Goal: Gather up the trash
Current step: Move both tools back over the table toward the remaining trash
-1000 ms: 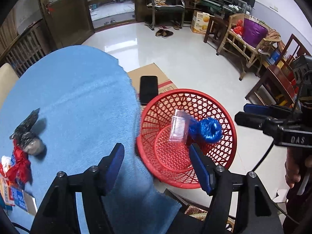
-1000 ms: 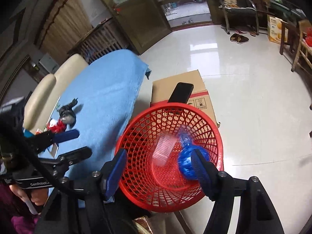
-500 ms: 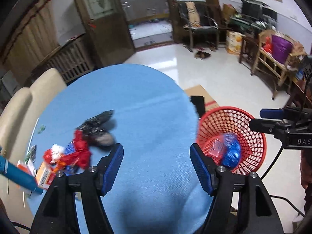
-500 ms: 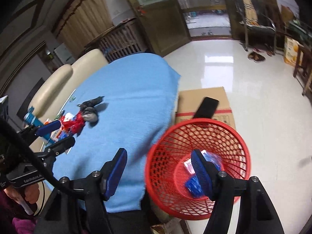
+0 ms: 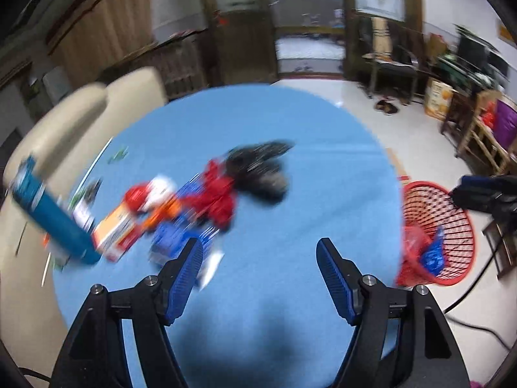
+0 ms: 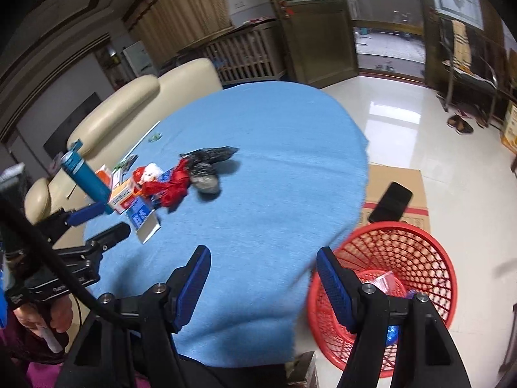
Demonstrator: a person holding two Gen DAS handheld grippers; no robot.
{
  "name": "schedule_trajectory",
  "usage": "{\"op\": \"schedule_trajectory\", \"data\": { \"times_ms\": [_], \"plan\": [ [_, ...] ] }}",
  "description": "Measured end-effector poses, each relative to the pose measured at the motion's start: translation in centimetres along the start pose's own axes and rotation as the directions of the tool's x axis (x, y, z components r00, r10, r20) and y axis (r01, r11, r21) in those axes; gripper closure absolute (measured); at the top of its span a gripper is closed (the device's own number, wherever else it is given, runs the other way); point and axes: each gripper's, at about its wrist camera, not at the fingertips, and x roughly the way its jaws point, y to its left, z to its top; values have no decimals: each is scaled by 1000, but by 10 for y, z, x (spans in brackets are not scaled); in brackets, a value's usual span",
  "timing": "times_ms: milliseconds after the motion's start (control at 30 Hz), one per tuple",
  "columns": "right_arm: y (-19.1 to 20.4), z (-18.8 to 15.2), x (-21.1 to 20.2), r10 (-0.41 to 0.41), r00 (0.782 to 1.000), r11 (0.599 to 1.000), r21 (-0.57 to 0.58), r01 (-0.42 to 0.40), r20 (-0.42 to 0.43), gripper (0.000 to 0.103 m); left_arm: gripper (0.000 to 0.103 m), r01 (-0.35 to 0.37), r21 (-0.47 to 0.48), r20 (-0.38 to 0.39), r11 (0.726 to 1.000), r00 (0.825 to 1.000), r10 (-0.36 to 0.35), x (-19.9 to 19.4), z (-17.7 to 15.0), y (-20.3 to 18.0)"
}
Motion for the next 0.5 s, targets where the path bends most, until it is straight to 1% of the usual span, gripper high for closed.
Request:
{"op": "schedule_trajectory", "data": {
  "times_ms": [133,267,367,433,500],
  "plan": [
    [23,9,17,19,999,999,-31,-20,-27,32,30,-75,-127,-64,989,996,67,12,-31,60],
    [43,22,38,53,997,998,-37,-54,-47,32,30,-114,-241,-108,964,990,90,18,-47,106],
    [57,35,58,79,995,997,-17,-80,-58,32,30,-109,-297,-107,949,991,81,18,-51,128],
    [64,43,71,111,992,994,3,-111,-64,32,29,-94,-310,-104,946,992,65,19,-51,133],
    [69,51,84,132,989,991,27,-131,-66,32,29,-66,-321,-109,945,993,33,22,-52,136]
  ]
}}
